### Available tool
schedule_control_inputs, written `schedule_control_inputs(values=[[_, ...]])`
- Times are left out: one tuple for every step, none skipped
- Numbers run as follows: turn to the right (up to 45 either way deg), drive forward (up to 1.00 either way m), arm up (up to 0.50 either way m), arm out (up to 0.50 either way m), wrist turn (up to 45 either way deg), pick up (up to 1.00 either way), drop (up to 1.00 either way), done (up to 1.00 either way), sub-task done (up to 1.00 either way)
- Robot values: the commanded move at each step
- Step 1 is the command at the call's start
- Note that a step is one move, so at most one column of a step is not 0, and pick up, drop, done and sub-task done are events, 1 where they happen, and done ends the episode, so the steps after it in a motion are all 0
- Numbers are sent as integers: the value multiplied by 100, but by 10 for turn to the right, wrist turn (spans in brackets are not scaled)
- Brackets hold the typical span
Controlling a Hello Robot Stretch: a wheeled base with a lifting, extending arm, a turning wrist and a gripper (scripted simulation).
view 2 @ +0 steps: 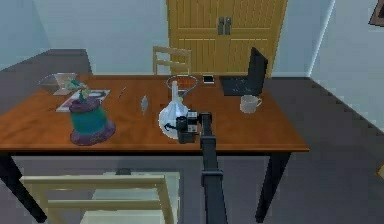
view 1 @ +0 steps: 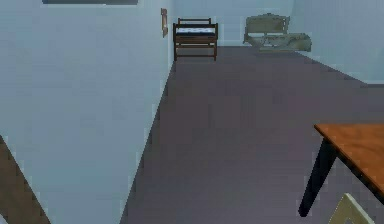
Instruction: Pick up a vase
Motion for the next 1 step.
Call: schedule_control_inputs(values=[[0,0,10,0,0,0,0,0,0]])
